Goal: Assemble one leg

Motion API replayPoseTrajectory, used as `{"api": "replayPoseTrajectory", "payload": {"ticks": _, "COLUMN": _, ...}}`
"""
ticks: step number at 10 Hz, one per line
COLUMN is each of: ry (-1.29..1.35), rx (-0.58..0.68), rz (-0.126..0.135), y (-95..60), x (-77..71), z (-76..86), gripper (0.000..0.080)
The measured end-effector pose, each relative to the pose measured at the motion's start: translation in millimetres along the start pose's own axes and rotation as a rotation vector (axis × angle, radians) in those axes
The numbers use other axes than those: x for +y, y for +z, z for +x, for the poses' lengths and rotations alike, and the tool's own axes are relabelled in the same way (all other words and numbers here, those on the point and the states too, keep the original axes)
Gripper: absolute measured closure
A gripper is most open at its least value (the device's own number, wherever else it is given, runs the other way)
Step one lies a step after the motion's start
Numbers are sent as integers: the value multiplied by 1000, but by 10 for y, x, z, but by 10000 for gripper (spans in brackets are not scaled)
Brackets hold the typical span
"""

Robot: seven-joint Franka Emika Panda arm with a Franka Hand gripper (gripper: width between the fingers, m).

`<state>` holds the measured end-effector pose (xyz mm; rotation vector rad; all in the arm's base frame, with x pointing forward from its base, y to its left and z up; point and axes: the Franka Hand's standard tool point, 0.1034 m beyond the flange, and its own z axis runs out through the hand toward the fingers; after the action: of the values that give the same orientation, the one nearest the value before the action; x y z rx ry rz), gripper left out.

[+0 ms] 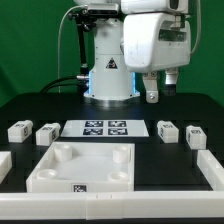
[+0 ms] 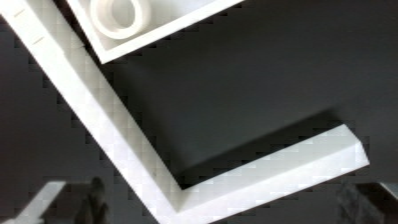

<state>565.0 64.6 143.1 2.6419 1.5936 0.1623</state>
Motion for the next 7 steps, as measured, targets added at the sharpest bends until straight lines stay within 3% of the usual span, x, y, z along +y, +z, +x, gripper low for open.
{"api": "replayPoseTrajectory", "payload": {"ticks": 3, "ry": 1, "rx": 1, "rz": 1, "y": 21, "x": 27, "z": 14, "gripper": 149}}
{"api": "replayPoseTrajectory", "payload": {"ticks": 7, "ry": 6, "rx": 12, "rz": -8, "y": 60, "x": 177, "z": 101, "gripper": 149}}
